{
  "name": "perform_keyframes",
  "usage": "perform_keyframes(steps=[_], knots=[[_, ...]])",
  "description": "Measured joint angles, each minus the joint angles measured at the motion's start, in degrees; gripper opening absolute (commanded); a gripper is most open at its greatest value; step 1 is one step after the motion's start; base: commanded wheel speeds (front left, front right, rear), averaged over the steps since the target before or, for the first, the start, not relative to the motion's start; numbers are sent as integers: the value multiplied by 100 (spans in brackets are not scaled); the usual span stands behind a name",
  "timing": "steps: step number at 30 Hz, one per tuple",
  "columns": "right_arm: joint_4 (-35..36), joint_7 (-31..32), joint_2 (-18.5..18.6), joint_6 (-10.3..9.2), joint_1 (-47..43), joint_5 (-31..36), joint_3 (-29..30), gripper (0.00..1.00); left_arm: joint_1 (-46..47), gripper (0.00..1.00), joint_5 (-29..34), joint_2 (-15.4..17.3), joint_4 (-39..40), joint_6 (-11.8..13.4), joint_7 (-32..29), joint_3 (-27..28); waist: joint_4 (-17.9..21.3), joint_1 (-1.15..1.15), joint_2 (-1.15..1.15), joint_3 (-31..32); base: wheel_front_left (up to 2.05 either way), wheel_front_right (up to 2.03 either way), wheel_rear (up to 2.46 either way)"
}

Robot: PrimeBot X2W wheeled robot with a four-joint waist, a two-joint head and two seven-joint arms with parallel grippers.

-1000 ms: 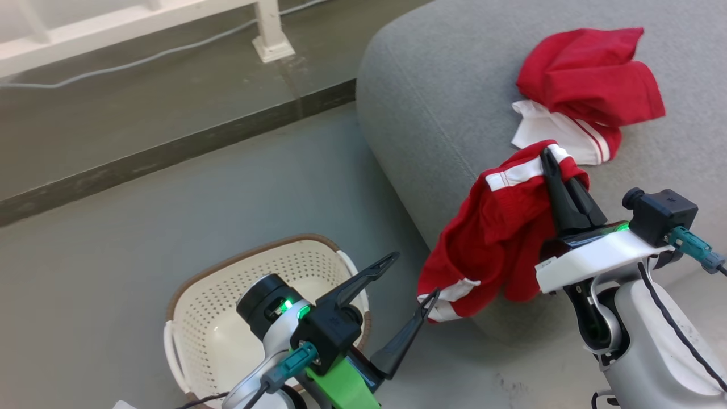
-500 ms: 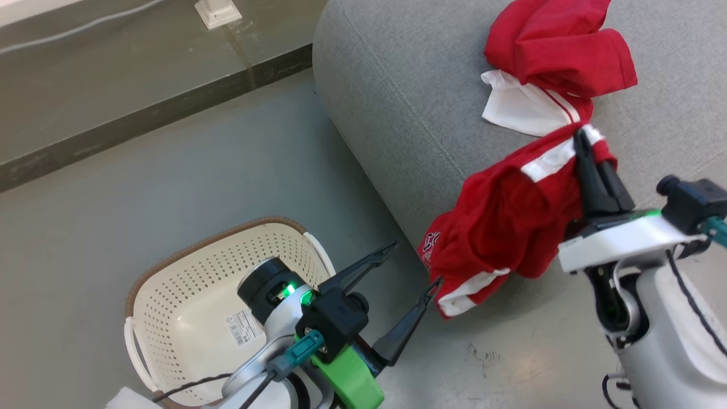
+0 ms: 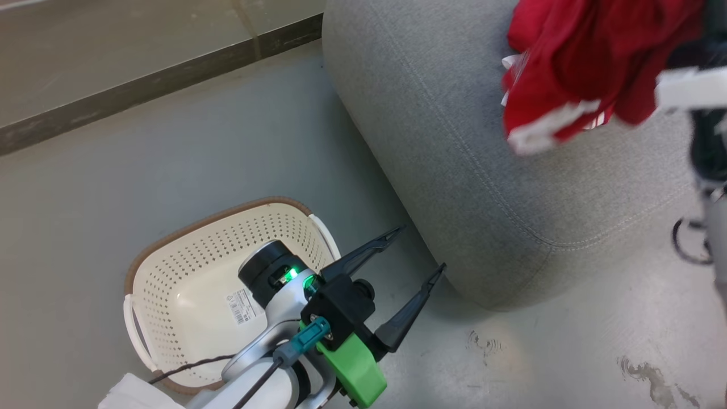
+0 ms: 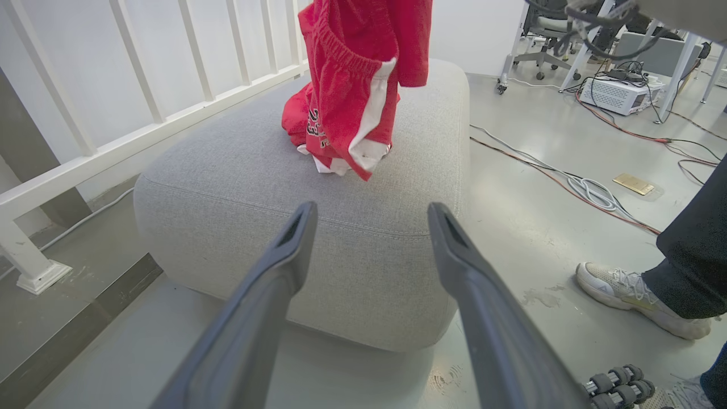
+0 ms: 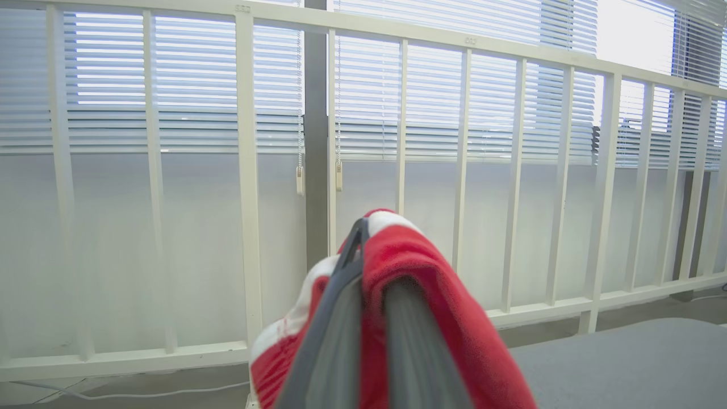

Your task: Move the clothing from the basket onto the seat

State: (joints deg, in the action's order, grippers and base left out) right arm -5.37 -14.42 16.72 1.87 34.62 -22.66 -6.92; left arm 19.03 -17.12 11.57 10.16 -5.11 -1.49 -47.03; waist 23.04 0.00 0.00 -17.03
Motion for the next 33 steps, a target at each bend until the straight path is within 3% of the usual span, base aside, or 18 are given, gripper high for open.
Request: perform_keyframes(steps=[7, 16, 29, 33], knots=[[-147, -18, 430, 63, 1035, 104, 377, 0, 226, 100, 80, -2, 56, -44, -57, -113, -199, 0, 0, -180, 0, 0, 0], [-1095, -19, 981, 79, 1851, -24, 923, 0, 415, 100, 126, -12, 145, -92, -156, -259, -515, 0, 0, -516, 0, 0, 0], [-2252, -21, 1016, 111, 1984, -79, 964, 0, 594, 100, 178, 24, 179, -93, -207, -166, -825, 0, 0, -1015, 0, 0, 0], [-2828, -22, 1016, -4, 1745, -209, 1229, 0, 623, 100, 178, 32, 196, -93, -253, -157, -845, 0, 0, -1158, 0, 0, 0]])
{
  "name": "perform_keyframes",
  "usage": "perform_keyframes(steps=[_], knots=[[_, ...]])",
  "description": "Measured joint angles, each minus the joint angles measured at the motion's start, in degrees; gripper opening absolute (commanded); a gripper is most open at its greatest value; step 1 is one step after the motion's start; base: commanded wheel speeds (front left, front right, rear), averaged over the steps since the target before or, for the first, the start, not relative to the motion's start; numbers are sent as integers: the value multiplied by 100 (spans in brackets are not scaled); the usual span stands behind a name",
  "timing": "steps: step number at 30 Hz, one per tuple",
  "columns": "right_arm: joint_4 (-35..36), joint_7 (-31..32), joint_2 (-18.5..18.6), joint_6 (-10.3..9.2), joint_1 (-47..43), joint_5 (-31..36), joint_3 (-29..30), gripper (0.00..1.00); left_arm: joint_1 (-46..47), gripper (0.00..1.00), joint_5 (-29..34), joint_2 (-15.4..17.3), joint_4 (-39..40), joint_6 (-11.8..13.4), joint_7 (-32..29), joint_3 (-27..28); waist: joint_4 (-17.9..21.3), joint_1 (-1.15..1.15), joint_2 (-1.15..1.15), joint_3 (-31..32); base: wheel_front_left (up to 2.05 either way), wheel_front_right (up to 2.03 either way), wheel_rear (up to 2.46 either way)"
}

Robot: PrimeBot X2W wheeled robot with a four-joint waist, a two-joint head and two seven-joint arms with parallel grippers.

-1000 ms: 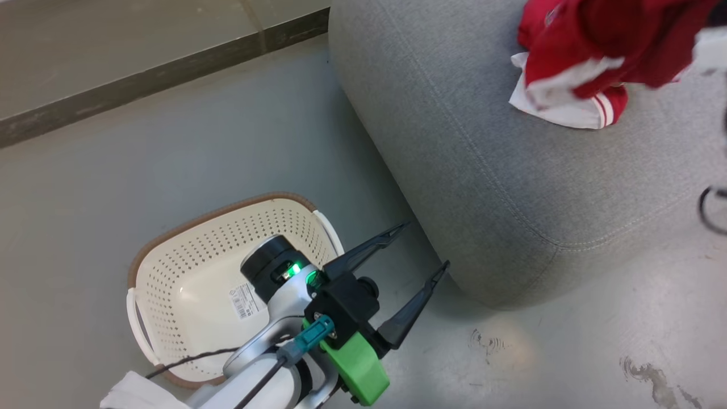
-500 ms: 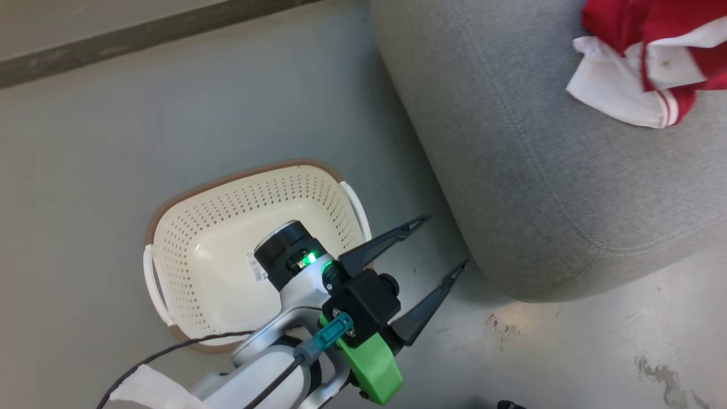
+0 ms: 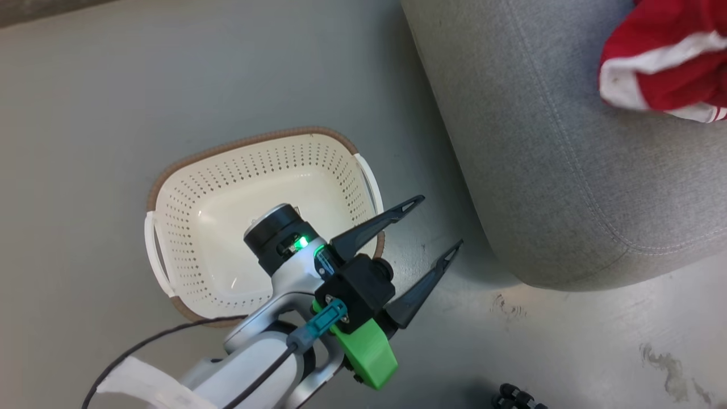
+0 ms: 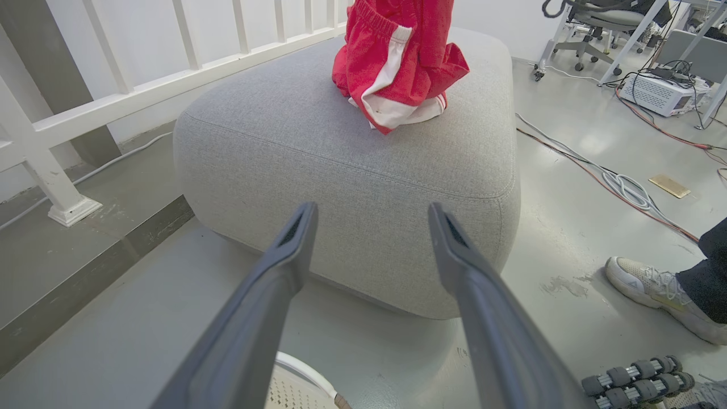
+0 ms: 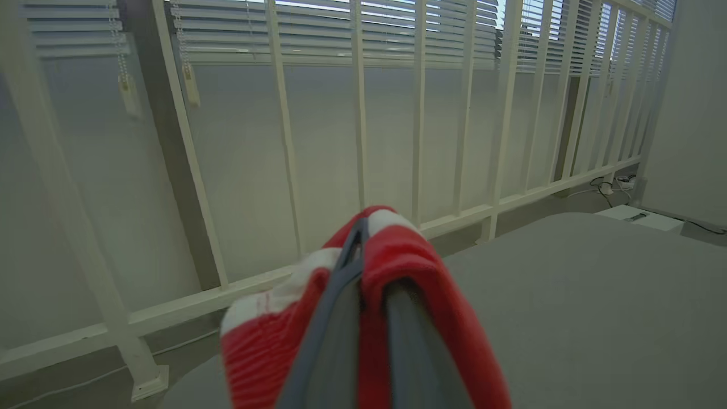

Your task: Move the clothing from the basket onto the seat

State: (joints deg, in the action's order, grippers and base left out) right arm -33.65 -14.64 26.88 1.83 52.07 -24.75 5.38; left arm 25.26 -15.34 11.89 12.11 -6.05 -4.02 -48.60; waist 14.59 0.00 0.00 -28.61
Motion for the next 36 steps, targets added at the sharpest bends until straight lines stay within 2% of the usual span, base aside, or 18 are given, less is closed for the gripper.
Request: perform_keyframes(steps=[6, 10, 11, 12, 23, 32, 36], knots=[[-714, 1, -224, -174, -221, -114, 138, 0, 68, 100, 1, 34, -9, -1, -45, 21, 18, 0, 0, -177, 0, 0, 0], [-1017, 0, -357, -183, -236, -278, 178, 0, 89, 100, 0, 47, -23, -7, -45, 20, 46, 0, 0, -216, 0, 0, 0], [-1071, 1, -357, -179, -236, -315, 194, 88, 94, 100, 0, 47, -24, -7, -45, 20, 48, 0, 0, -219, 0, 0, 0], [-1133, 1, -357, -176, -236, -323, 196, 100, 96, 100, -1, 47, -25, -7, -45, 20, 49, 0, 0, -222, 0, 0, 0], [-1517, 1, -511, -13, -242, -232, -15, 100, 122, 100, -54, 45, -196, -24, 112, 23, 35, 0, 0, -80, 0, 0, 0], [-1388, 1, -728, 178, -626, -120, -11, 100, 120, 100, -115, 20, -399, -24, 369, 74, 40, 0, 0, 230, 0, 0, 0], [-1188, 1, -826, 237, -849, -119, 52, 100, 85, 100, -188, -4, -478, 52, 521, 237, 43, 0, 0, 415, 0, 0, 0]])
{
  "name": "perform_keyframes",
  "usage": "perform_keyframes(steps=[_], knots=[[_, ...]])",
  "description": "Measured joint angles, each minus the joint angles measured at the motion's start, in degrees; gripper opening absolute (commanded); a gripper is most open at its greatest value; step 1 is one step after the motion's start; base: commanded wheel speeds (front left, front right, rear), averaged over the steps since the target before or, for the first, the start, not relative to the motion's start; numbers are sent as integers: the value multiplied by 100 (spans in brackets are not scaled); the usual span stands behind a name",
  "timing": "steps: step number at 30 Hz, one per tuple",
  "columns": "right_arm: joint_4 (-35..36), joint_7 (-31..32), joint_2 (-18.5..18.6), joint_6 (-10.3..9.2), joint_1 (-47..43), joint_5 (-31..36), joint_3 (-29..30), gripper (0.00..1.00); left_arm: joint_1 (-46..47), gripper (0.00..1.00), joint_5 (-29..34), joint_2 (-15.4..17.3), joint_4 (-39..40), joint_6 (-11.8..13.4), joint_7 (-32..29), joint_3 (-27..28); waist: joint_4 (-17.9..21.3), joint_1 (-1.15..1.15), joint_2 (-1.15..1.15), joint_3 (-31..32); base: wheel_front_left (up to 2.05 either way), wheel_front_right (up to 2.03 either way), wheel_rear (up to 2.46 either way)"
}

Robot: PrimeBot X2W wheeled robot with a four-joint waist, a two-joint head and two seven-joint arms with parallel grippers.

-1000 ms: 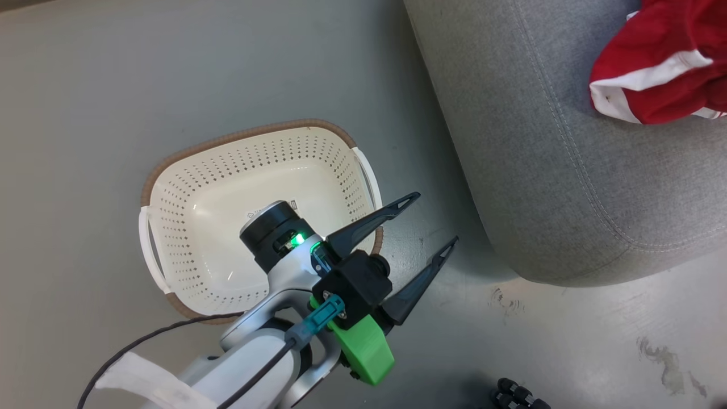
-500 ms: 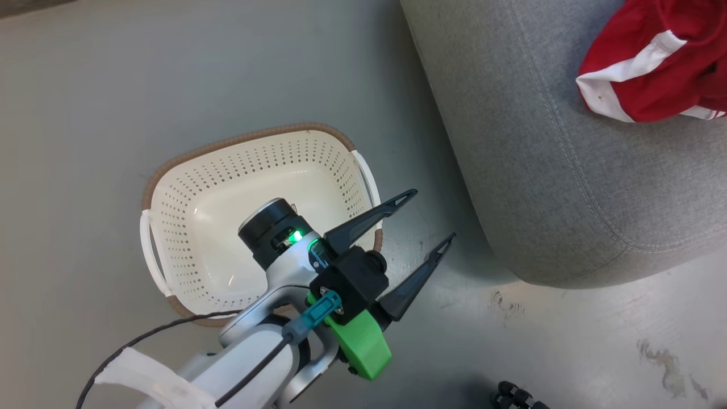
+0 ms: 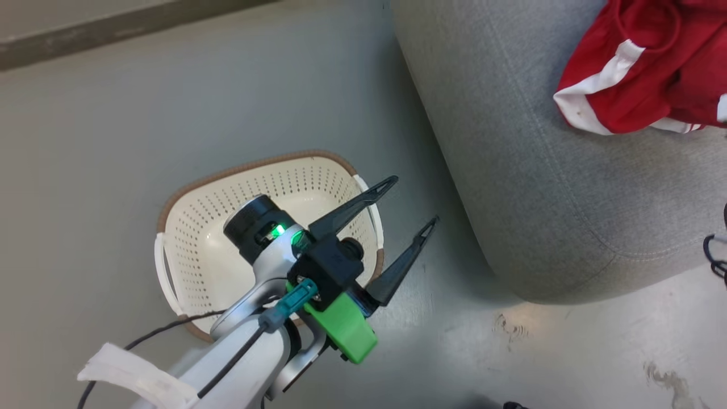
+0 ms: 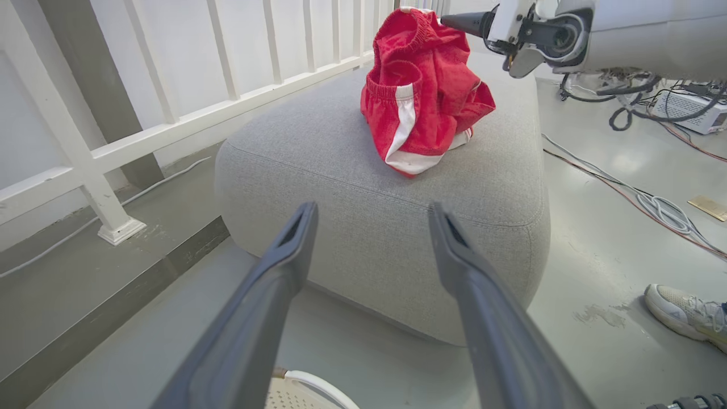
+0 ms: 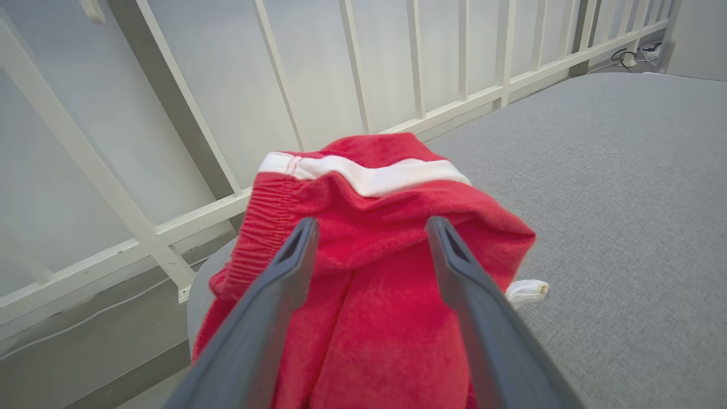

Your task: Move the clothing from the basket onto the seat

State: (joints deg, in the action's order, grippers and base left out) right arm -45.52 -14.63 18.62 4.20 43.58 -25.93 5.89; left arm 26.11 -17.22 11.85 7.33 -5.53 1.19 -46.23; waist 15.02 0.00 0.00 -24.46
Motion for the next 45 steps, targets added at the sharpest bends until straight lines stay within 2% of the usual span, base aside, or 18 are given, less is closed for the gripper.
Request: perform_keyframes(steps=[7, 15, 24, 29, 35, 45], knots=[[479, 0, -114, 103, -633, 138, 0, 100, -299, 100, -76, -71, -200, 187, 248, 167, -56, 0, 0, 366, 0, 0, 0], [1289, 1, -446, 181, -1177, 308, -133, 100, -734, 100, -350, -160, -374, 567, 446, 493, -257, 0, 0, 773, 0, 0, 0], [1992, 1, -834, 233, -1887, 609, -601, 100, -1001, 100, -431, -165, -498, 1035, 747, 1114, -560, 0, 0, 1175, 0, 0, 0], [2273, 2, -992, 234, -2248, 764, -835, 100, -1267, 100, -630, -158, -620, 1120, 854, 1488, -746, 0, 0, 1388, 0, 0, 0], [2585, 2, -1010, 234, -2670, 935, -987, 100, -1561, 100, -672, -132, -697, 1168, 894, 1845, -985, 0, 0, 1608, 0, 0, 0], [2787, 3, -1191, 234, -3234, 1047, -1249, 100, -1997, 100, -675, 13, -909, 1239, 896, 2407, -1237, -1, 0, 1917, 0, 0, 0]])
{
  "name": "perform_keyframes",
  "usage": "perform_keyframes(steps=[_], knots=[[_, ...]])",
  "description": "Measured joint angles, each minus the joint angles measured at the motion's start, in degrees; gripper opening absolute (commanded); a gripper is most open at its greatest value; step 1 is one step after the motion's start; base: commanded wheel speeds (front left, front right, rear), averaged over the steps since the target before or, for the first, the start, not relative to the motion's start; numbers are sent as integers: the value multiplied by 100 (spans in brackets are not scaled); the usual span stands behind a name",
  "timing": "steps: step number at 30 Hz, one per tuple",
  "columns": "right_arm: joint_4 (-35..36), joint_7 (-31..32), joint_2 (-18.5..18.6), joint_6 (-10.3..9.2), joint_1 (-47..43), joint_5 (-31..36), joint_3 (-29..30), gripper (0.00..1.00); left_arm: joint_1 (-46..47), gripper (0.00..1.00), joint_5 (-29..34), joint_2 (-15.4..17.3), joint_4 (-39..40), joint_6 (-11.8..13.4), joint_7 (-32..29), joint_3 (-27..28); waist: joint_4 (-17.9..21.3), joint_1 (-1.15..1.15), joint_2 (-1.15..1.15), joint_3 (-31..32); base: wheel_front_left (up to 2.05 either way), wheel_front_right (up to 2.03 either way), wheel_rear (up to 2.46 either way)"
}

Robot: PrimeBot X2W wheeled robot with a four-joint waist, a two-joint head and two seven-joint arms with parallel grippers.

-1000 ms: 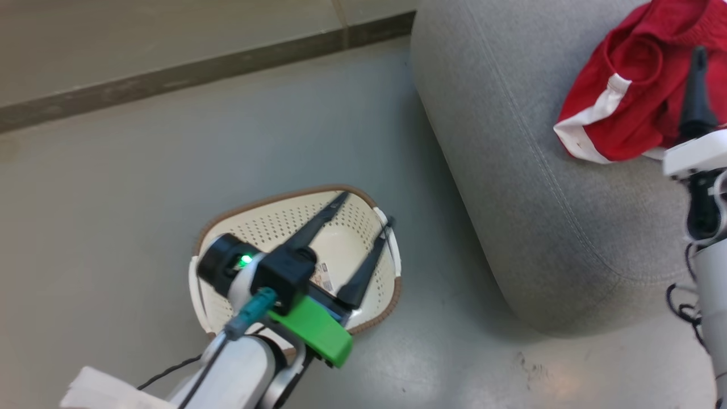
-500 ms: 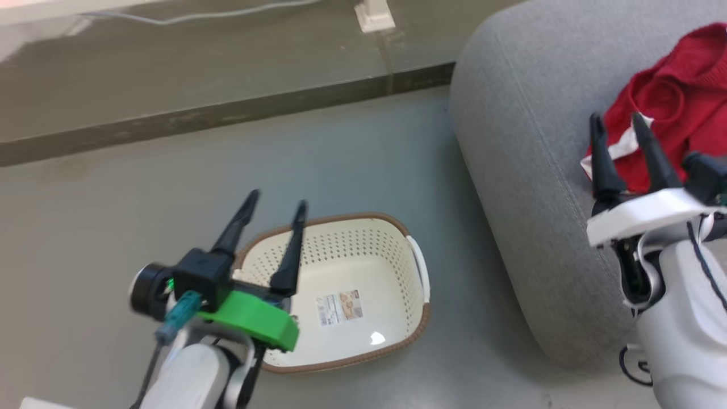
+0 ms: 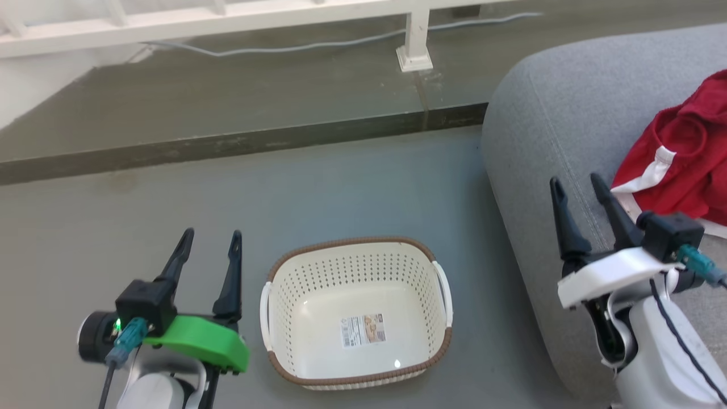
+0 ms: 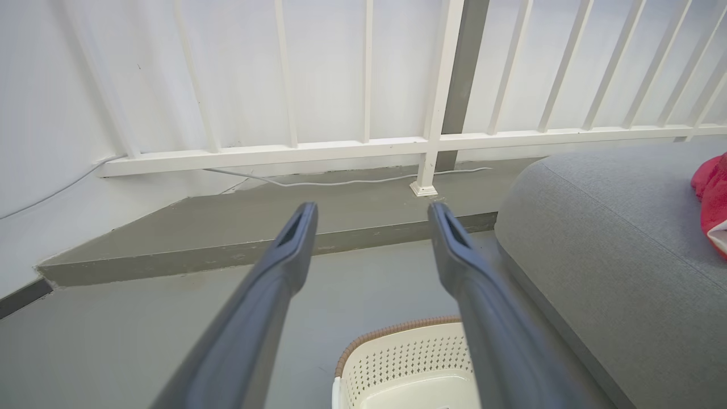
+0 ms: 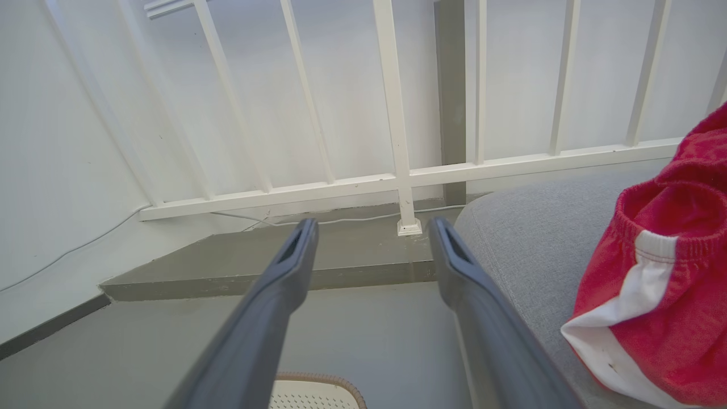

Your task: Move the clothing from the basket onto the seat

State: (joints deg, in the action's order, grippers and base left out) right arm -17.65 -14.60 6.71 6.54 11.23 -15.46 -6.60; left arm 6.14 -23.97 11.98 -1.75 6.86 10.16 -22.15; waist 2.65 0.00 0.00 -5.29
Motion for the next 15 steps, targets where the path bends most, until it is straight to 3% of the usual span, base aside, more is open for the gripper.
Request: perform_keyframes(steps=[15], knots=[[199, 18, 13, -67, -511, 97, -71, 100, -389, 100, -47, -57, -136, 23, 4, 376, -66, 0, 0, 257, 0, 0, 0]])
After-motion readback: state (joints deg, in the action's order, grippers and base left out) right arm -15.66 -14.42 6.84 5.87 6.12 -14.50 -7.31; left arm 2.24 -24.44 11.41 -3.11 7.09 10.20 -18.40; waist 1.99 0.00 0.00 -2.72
